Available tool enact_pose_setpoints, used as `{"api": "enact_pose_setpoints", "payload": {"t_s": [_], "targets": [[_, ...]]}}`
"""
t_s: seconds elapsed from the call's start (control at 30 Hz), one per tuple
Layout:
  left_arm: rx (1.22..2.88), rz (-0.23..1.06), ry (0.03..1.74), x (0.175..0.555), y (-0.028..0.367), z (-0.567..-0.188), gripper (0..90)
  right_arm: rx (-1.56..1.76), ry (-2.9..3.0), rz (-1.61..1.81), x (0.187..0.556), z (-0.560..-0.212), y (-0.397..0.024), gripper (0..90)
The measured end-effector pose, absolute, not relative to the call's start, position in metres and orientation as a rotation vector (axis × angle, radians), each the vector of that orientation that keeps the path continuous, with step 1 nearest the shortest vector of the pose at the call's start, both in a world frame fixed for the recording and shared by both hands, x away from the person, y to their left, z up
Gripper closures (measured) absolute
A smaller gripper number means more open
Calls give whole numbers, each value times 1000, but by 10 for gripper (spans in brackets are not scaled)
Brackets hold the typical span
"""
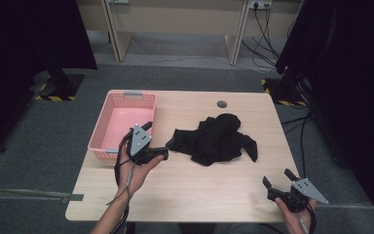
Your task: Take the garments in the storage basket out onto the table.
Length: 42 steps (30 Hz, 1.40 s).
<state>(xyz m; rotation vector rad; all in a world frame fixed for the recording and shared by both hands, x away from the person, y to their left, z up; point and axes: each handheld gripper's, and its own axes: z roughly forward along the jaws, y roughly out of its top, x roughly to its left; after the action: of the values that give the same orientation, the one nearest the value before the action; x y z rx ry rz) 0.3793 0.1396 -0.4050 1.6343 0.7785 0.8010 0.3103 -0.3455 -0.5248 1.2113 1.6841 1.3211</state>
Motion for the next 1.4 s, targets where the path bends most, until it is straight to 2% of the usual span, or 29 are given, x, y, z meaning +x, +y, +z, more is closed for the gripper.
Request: {"api": "enact_pose_setpoints", "payload": {"t_s": [1.4], "targets": [[1581,840,830,355,180,-406,96,1204,1685,1315,310,-525,-345,61]]}}
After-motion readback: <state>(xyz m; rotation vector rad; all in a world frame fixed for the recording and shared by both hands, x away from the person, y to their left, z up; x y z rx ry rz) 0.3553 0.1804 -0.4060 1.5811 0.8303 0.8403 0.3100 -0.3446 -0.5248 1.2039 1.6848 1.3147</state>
